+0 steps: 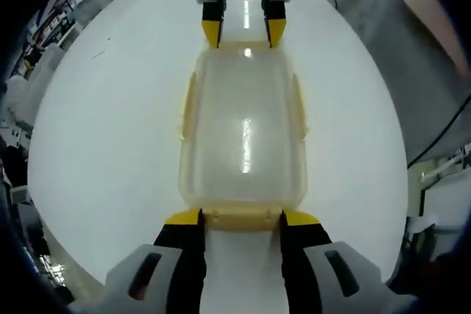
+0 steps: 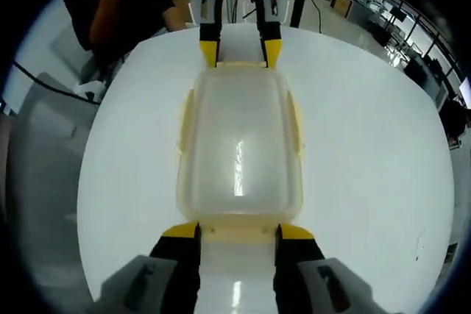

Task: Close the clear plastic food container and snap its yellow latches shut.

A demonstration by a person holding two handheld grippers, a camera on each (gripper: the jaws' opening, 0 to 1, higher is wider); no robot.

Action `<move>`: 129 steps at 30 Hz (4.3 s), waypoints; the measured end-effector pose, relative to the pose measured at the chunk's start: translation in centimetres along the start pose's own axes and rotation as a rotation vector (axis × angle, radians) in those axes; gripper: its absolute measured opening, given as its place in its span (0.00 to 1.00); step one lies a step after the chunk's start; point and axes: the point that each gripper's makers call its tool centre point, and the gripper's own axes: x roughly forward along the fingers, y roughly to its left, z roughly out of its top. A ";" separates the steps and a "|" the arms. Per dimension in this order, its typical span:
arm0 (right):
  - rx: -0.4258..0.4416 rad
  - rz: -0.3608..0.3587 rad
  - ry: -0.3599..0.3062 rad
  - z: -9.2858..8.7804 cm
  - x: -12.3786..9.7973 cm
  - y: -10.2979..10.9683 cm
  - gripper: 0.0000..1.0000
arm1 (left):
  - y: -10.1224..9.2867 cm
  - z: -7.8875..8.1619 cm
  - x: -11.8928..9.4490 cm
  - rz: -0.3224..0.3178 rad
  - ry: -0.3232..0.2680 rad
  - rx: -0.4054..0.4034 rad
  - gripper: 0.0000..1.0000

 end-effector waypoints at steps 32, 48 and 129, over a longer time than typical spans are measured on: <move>-0.054 -0.027 -0.075 -0.8 -8.0 1.1 0.36 | -1.7 5.4 -5.9 0.042 -0.064 -0.060 0.37; -0.073 -0.038 -0.055 -4.7 -9.9 0.9 0.36 | -1.8 9.7 -5.3 0.041 -0.107 -0.074 0.37; 0.075 -0.041 0.064 -19.3 -12.2 2.1 0.38 | -1.2 22.6 1.5 -0.004 -0.098 0.013 0.37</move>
